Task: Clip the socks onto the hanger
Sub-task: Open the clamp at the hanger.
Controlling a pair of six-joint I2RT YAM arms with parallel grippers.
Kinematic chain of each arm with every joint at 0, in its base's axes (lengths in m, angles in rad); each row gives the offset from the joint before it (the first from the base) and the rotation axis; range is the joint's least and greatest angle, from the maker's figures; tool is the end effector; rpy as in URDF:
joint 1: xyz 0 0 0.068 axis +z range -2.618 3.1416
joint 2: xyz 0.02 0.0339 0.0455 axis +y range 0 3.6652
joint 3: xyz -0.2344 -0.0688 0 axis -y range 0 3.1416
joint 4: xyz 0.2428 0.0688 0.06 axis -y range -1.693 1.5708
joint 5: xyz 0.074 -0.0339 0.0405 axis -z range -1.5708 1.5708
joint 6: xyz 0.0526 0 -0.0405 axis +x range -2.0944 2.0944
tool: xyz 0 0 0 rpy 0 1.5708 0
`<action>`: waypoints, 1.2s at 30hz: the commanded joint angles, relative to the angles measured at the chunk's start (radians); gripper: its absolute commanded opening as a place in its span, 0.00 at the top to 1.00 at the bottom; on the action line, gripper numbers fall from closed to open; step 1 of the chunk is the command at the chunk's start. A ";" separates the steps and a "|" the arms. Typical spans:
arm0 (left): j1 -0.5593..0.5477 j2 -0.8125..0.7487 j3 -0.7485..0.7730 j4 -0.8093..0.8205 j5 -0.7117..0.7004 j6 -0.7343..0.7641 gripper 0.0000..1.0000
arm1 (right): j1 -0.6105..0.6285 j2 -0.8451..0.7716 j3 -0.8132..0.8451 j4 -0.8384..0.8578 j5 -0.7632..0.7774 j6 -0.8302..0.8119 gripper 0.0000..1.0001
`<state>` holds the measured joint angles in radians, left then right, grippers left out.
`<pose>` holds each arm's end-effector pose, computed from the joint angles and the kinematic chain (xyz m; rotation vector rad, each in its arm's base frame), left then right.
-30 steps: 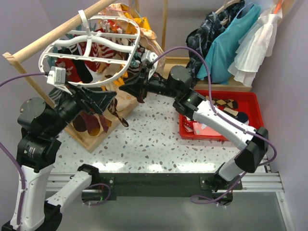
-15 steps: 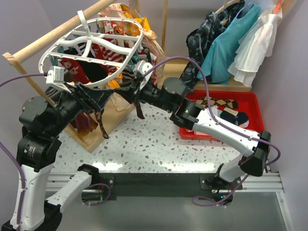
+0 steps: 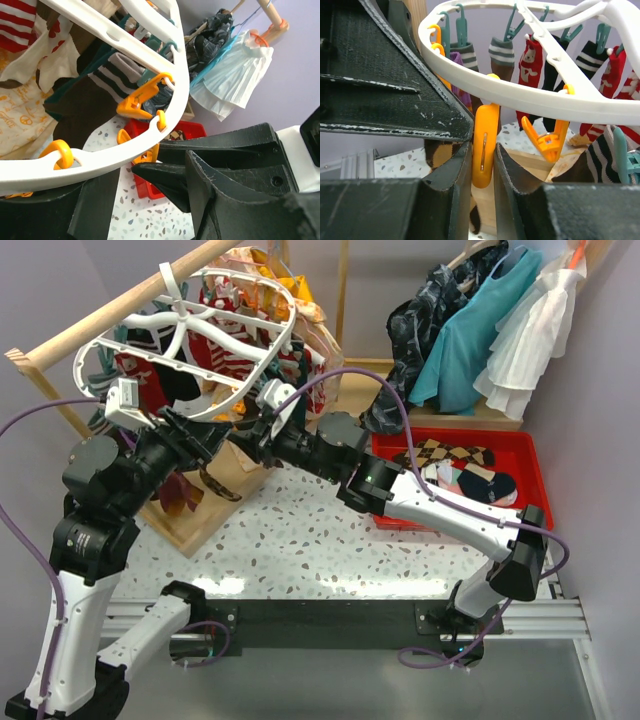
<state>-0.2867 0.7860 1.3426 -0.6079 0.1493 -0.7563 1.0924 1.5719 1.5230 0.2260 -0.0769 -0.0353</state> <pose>0.1461 -0.0512 0.4521 -0.2777 1.6795 -0.9137 0.1760 0.3482 0.4182 -0.8355 1.1960 0.9266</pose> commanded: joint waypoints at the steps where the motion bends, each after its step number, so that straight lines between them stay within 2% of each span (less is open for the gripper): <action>1: 0.003 0.022 -0.016 0.155 -0.066 -0.031 0.42 | 0.072 -0.003 -0.012 -0.022 -0.124 -0.032 1.00; 8: 0.003 0.018 -0.094 0.227 -0.076 -0.069 0.44 | 0.075 -0.001 -0.026 -0.005 -0.138 -0.021 1.00; 26: 0.001 -0.001 -0.174 0.410 -0.146 -0.173 0.57 | 0.075 0.004 -0.050 -0.010 -0.178 -0.017 0.99; 28: 0.001 -0.001 -0.178 0.424 -0.146 -0.179 0.56 | 0.075 0.007 -0.053 -0.010 -0.184 -0.017 0.98; 30: 0.003 -0.001 -0.181 0.431 -0.146 -0.187 0.51 | 0.075 0.008 -0.057 -0.010 -0.185 -0.014 0.98; 34: 0.001 -0.010 -0.207 0.473 -0.171 -0.209 0.50 | 0.075 0.008 -0.058 -0.001 -0.193 -0.006 0.98; 36: 0.001 -0.010 -0.212 0.485 -0.177 -0.212 0.53 | 0.075 0.011 -0.060 -0.001 -0.195 -0.003 0.98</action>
<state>-0.2905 0.7502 1.1416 -0.3580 0.0589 -0.9588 1.0996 1.5818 1.4929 0.2863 -0.0628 -0.0452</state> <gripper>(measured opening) 0.493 0.221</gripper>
